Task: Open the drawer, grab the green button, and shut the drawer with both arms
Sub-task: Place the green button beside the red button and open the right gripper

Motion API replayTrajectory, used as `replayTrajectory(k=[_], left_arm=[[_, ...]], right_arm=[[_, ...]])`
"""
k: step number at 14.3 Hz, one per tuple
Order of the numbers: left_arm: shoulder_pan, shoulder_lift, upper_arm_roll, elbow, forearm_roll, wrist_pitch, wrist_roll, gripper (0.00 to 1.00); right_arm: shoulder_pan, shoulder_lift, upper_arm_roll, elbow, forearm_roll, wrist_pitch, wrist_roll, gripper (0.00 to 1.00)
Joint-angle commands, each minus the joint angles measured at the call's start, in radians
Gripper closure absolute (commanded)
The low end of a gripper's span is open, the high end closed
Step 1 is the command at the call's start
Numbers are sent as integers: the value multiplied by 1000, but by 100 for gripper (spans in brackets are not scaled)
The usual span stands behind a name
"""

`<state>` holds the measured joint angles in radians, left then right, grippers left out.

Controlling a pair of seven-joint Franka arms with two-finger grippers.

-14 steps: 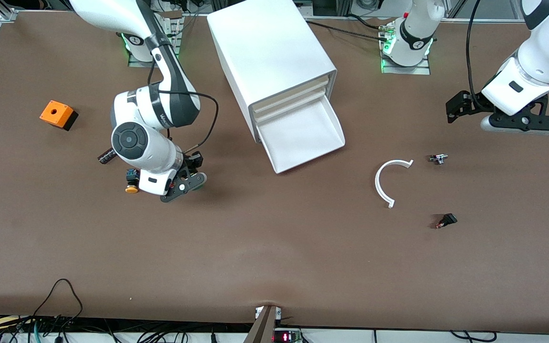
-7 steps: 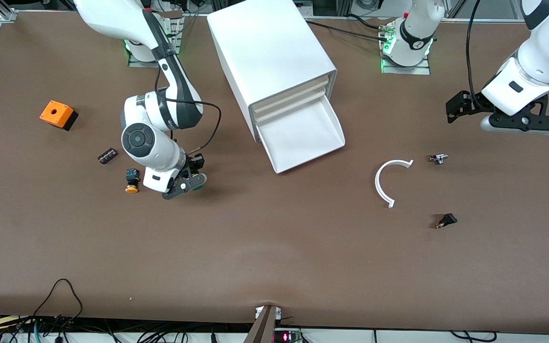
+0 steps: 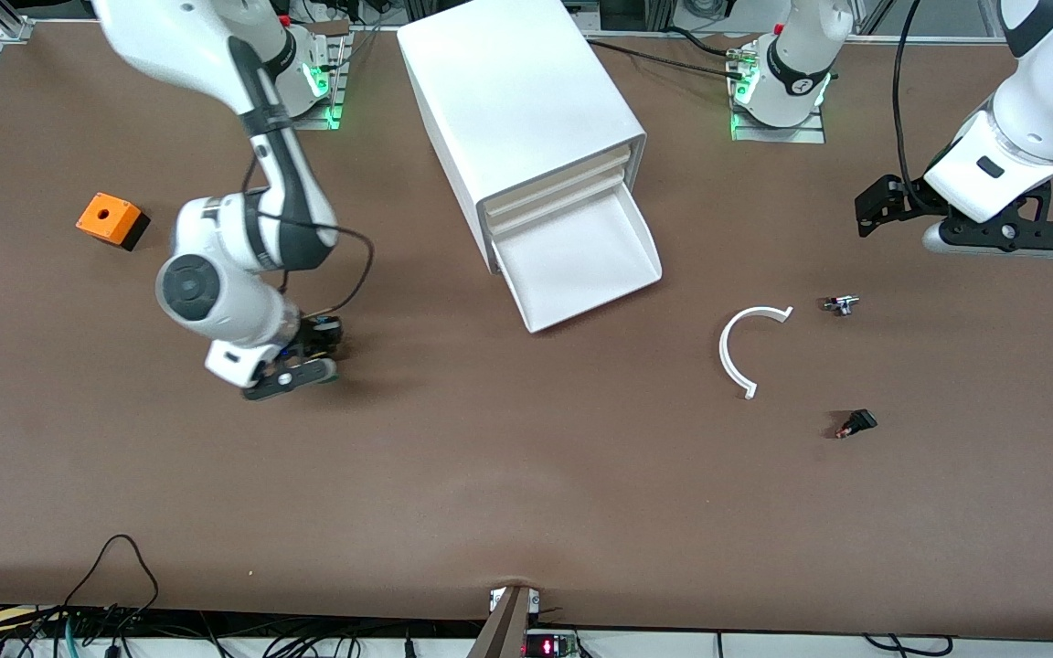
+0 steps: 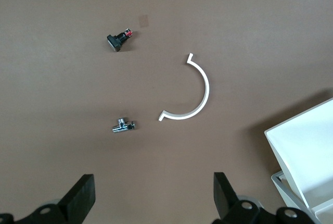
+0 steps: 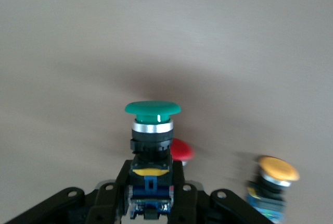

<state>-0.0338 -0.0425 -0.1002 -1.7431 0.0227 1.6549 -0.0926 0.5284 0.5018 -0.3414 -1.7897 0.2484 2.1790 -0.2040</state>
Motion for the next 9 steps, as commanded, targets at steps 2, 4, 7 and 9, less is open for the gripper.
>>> replayTrajectory(k=[2,4,7,9], left_arm=[[-3,15,0,33,-12,-37,-10,0],[-3,15,0,33,-12,-37,-10,0],[-3,15,0,33,-12,-37,-10,0],[-3,15,0,33,-12,-37,-10,0]], right_arm=[[-88,-11,15,-30,0,39,-55,93],[-103,9,15,-30,0,65,-63,93],[-100,63,15,-30,5,114,-66,93],[-88,95,15,-28,11,160,-66,93]])
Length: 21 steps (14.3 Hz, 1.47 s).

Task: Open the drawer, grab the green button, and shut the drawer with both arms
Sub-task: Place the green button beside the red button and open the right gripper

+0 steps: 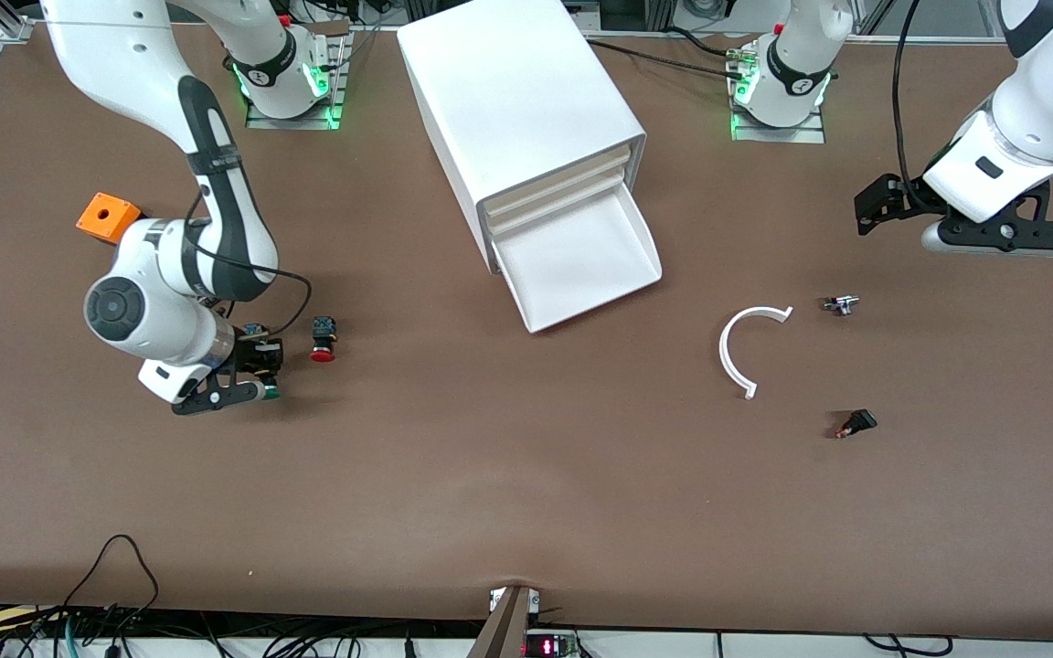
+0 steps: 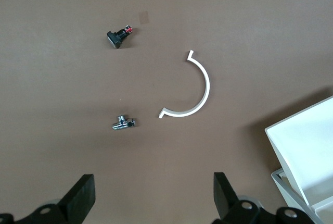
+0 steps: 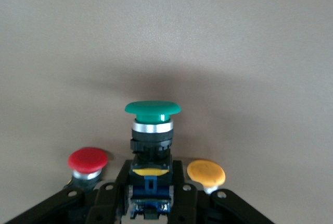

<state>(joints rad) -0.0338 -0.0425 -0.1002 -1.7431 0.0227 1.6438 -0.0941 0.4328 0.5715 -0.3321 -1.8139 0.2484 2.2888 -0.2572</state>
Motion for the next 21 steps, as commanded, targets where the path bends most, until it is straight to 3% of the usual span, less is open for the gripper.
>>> replayTrajectory(k=[1,6,10,11,12,13,18,21], left_arm=[[-3,15,1,33,-12,-25,-10,0],[-3,15,1,33,-12,-25,-10,0],[-3,15,1,33,-12,-25,-10,0],[-3,15,1,33,-12,-25,-10,0],[-3,15,1,33,-12,-25,-10,0],[-3,15,1,33,-12,-25,-10,0],[-6,22,-7,34,-13,-24,-12,0],[-8,90,-9,63,-14,-6,-21,0]], right_arm=[[10,37,7,-4,14,81,-13,93],[26,103,8,2,19,204,-10,93],[37,119,10,2,57,221,-10,90],[38,117,10,2,60,221,-11,73],[37,114,10,2,61,221,-10,43],[37,110,10,2,61,216,-14,0],[46,-1,7,8,60,129,-19,0],[43,-91,1,27,58,10,-16,0]])
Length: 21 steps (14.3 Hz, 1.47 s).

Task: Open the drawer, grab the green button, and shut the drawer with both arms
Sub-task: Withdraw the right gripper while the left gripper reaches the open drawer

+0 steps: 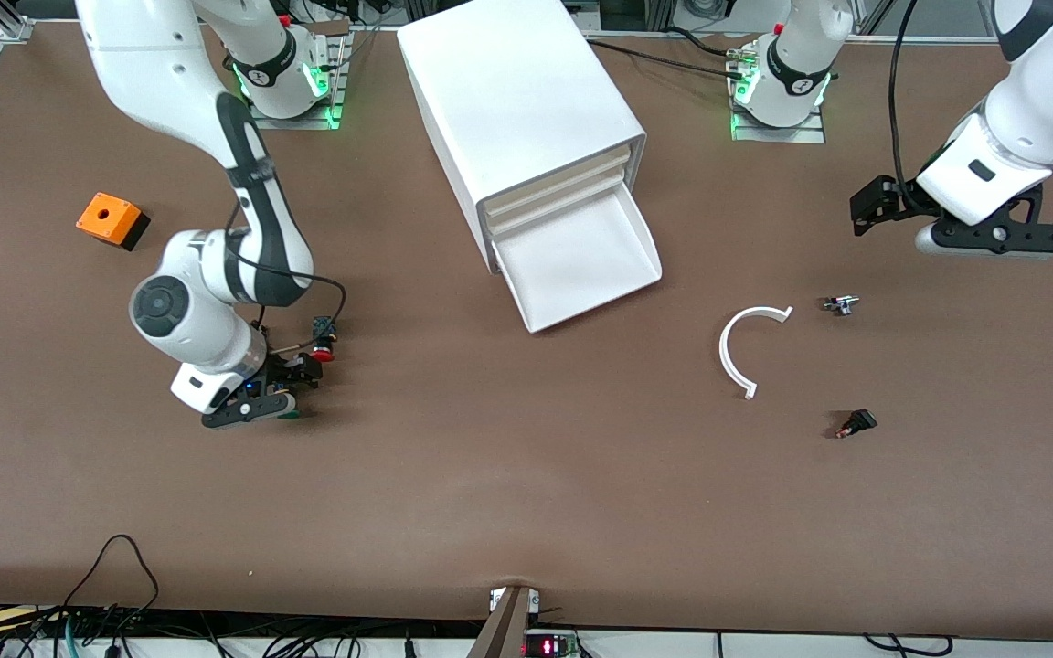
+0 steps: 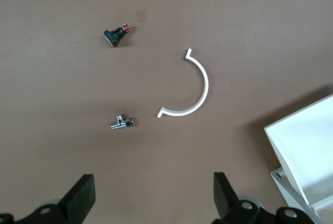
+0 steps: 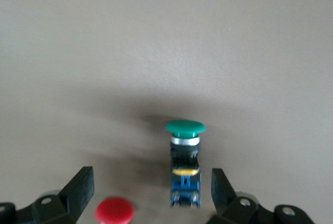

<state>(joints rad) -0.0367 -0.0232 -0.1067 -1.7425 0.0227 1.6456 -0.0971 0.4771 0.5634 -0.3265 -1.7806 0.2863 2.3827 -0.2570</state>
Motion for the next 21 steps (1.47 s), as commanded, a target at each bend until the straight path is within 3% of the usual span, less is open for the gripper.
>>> replayTrajectory(k=[1,4,10,15,16,19,21], left_arm=[[-5,113,-5,90,-13,0,-53,0],[-20,253,-30,176,-13,10,-226,0],[-112,454,-36,172,-15,192,-444,0],[-271,594,-36,184,-12,339,-529,0],[-279,614,-36,179,-10,386,-567,0],[-295,661,-36,152,-6,506,-694,0],[-330,666,-36,103,-6,571,-754,0]], right_arm=[[-2,-108,-15,13,19,-133,-16,0],[-3,-160,-43,102,14,-298,-10,0],[-27,-218,-137,354,7,-626,-19,0],[-146,-304,-106,389,-16,-729,-30,0],[-176,-333,-62,389,-54,-747,-28,0],[-365,-407,160,382,-195,-789,-31,0],[-411,-430,199,375,-211,-794,-33,0]])
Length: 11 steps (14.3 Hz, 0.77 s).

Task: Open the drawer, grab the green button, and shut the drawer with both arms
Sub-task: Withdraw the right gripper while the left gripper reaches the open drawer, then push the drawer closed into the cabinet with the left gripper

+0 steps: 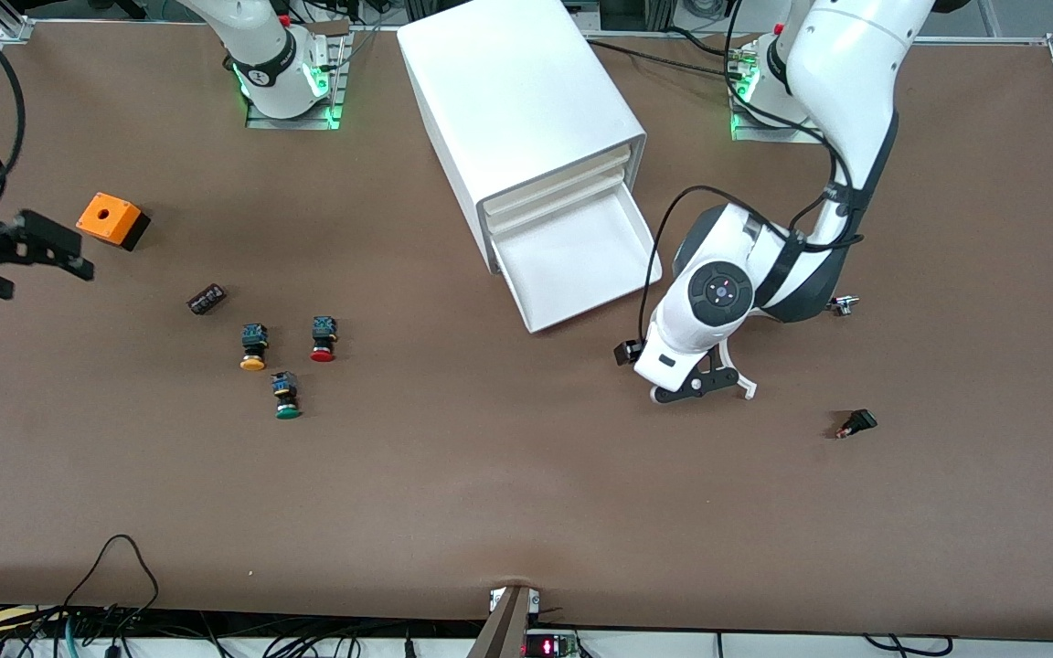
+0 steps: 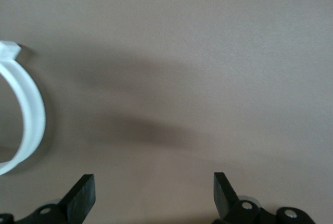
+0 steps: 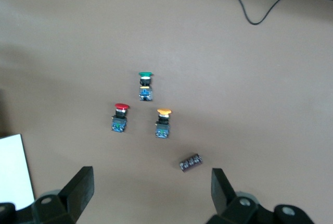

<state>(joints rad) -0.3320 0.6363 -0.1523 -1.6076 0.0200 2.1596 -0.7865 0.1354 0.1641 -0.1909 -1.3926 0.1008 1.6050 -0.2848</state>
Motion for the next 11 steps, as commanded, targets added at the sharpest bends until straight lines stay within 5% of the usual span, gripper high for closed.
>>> replayTrajectory(k=[1,3,11], left_arm=[[-47,3,8,-52,-3,77,-109,0],[-67,-4,0,-78,-3,78,-129,0],[-52,-49,-104,-176,-18,65,-164,3]], right_arm=[[-95,-43,86,-20,-26,-14,-8,0],[-144,-48,126,-25,-26,-7,-42,0],[-151,-49,100,-9,-96,-202,-67,0]])
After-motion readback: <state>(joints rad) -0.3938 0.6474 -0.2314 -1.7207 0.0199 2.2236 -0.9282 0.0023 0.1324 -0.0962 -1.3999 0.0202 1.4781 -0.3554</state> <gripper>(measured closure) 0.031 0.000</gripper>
